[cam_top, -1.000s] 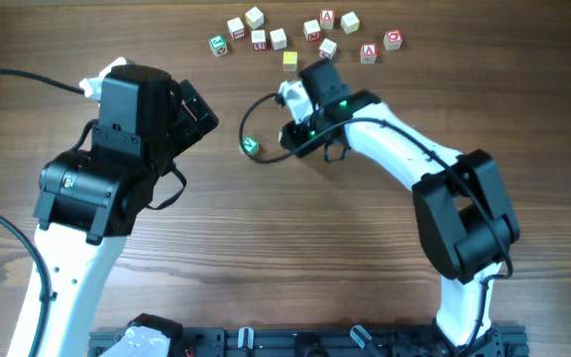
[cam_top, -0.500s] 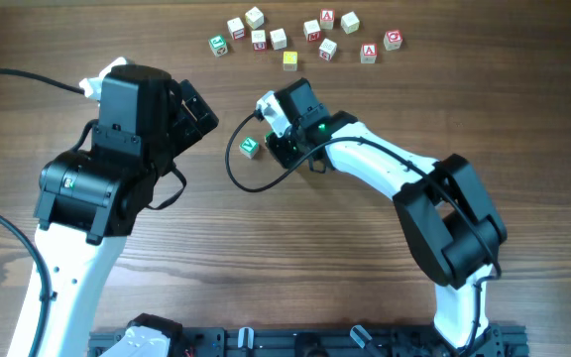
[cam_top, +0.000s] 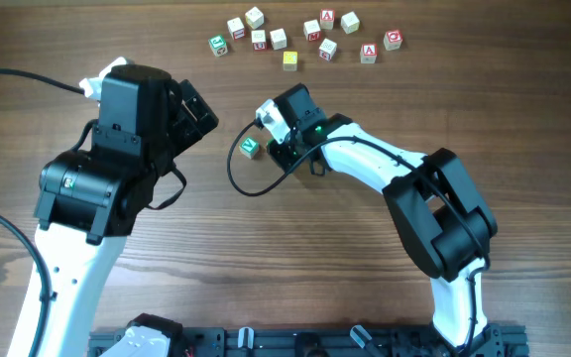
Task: Form a circle
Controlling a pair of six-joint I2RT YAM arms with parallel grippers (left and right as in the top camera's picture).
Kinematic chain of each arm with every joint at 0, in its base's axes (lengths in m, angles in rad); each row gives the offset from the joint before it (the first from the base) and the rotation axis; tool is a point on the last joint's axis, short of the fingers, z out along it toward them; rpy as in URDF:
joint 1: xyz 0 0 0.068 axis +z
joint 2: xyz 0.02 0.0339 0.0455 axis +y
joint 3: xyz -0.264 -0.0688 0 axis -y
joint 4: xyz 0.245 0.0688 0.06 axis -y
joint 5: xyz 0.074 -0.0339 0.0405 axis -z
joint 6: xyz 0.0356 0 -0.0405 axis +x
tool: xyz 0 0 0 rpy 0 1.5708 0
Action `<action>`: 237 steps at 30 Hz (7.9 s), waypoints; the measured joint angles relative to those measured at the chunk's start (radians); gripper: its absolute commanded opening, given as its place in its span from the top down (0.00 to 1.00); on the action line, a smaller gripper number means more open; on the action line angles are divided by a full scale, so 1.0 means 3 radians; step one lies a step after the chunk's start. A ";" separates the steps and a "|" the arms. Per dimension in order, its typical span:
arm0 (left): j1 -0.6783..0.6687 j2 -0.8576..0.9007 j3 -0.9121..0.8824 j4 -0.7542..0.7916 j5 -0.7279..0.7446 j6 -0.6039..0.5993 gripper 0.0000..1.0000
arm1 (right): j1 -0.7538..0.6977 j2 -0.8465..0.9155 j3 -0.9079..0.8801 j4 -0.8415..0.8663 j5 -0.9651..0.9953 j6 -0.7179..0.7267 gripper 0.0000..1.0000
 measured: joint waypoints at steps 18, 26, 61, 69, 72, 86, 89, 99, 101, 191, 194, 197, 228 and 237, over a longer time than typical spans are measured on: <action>0.0000 0.0000 0.0000 0.0000 0.0000 0.0000 0.00 | -0.0233 -0.0918 -0.0028 -0.0380 0.0289 0.0673 0.01; 0.0000 0.0000 0.0000 -0.0001 0.0000 0.0000 0.00 | -0.0932 -0.0898 -0.0024 0.0654 0.0540 0.0979 0.01; 0.0000 0.0000 0.0000 0.0001 0.0000 0.0000 0.00 | -0.1356 0.0193 0.1756 -0.1272 0.0556 0.1097 0.93; 0.0000 0.0000 0.0000 0.0039 0.0000 0.0000 0.00 | -0.1108 -0.0338 0.1788 -0.2926 -0.0481 0.1244 0.95; 0.0000 0.0000 0.0000 0.0182 0.0000 0.0000 0.00 | -0.0701 -0.0332 0.1595 -0.2934 -0.0577 0.1319 0.95; 0.0652 -0.0245 0.0000 0.0209 -0.1036 -0.0373 0.00 | 0.0482 -0.0306 0.0203 -0.1033 -0.0042 0.2407 0.88; 0.0964 -0.0239 0.0000 0.0118 -0.0876 -0.0493 0.00 | 0.0617 -0.0306 0.0114 -0.0778 0.0149 0.2482 0.87; 0.1278 0.0107 0.0000 -0.0014 -0.0354 -0.0584 0.00 | 0.0633 -0.0258 0.0100 -0.0455 0.0844 0.2879 0.75; 0.1278 0.0107 0.0000 -0.0014 -0.0338 -0.0584 0.00 | 0.0633 -0.0196 0.0100 -0.0444 0.0805 0.2898 0.78; 0.0692 0.2926 -0.0163 0.1225 0.1803 0.1100 0.96 | -0.0692 0.0289 0.0341 -0.0340 -0.1760 0.1273 0.96; 0.0692 0.2926 -0.0169 0.1223 0.1859 0.1161 0.96 | -0.0692 0.0289 0.0341 -0.0338 -0.1764 0.1264 0.96; 0.0692 0.2926 -0.0187 0.1221 0.1943 0.1247 0.96 | -0.0692 0.0289 0.0341 -0.0338 -0.1768 0.1264 0.96; 0.0688 0.2945 -0.0235 0.1362 0.2227 0.1532 0.96 | -0.0629 0.0289 0.0341 -0.0313 -0.1605 0.1277 0.96; 0.0688 0.2970 -0.0237 0.1261 0.2399 0.1682 0.96 | -0.0629 0.0289 0.0341 -0.0314 -0.1606 0.1275 0.96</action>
